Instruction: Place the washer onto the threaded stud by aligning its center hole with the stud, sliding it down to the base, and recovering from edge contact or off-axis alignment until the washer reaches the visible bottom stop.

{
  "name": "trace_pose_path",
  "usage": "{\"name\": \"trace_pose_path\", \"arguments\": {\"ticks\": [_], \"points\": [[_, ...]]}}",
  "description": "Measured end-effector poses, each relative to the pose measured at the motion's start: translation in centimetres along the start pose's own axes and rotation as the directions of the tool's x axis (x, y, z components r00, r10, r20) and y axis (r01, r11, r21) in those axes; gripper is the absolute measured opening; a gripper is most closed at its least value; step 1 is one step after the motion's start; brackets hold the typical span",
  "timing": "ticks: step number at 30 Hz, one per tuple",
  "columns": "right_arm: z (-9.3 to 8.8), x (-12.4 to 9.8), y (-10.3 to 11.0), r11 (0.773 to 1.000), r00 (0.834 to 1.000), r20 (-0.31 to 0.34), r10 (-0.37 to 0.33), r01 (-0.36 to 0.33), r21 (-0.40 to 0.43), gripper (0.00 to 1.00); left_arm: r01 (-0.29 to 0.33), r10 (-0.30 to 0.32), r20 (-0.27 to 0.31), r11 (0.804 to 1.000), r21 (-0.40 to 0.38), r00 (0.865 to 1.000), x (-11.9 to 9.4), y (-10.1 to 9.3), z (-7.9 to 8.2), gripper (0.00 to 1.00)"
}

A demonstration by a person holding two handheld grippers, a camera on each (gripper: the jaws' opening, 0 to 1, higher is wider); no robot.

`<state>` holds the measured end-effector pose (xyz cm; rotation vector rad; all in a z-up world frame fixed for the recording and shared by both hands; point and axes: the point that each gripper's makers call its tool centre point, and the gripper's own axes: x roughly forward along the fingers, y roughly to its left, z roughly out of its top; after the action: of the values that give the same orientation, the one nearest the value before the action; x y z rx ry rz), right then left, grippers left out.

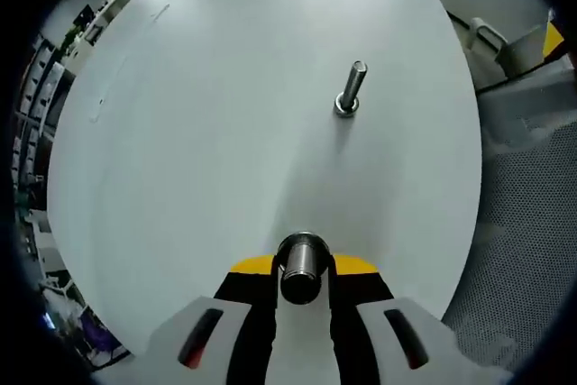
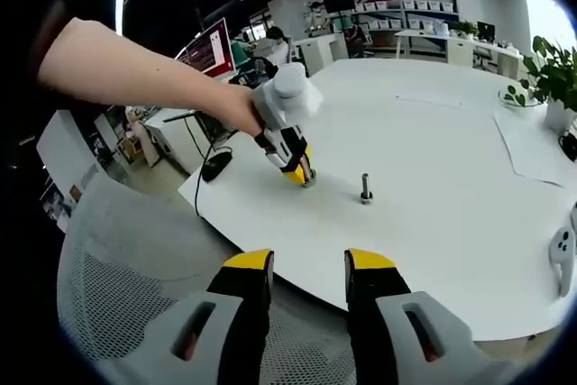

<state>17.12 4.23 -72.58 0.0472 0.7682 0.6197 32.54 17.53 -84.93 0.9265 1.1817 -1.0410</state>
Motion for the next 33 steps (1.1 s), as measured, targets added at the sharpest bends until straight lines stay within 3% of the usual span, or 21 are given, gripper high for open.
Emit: {"name": "trace_pose_path", "arguments": {"ticks": [10,14,23,28,33], "points": [[0.0,0.0,0.0,1.000,1.000,0.000,0.001,-0.001,0.007,0.34,0.002,-0.002,0.001,1.000,0.001,1.000,0.3,0.1,-0.3,0.20],[0.0,0.0,0.0,1.000,1.000,-0.001,-0.002,0.002,0.009,0.34,0.008,-0.004,0.030,0.993,-0.116,1.000,0.4,0.2,-0.2,0.21],[-0.2,0.0,-0.3,1.000,1.000,-0.013,-0.020,0.021,0.010,0.34,-0.032,0.039,0.045,0.990,-0.136,0.998,-0.7,0.3,-1.6,0.28],[-0.4,0.0,-0.3,1.000,0.999,-0.024,-0.021,0.021,0.007,0.34,-0.034,0.056,0.075,0.962,-0.269,0.996,-1.3,0.7,-3.6,0.29],[-0.5,0.0,-0.3,1.000,0.999,-0.028,-0.025,0.026,0.012,0.34,-0.093,0.106,0.030,0.953,-0.289,0.994,-1.8,1.0,-6.7,0.27]]}}
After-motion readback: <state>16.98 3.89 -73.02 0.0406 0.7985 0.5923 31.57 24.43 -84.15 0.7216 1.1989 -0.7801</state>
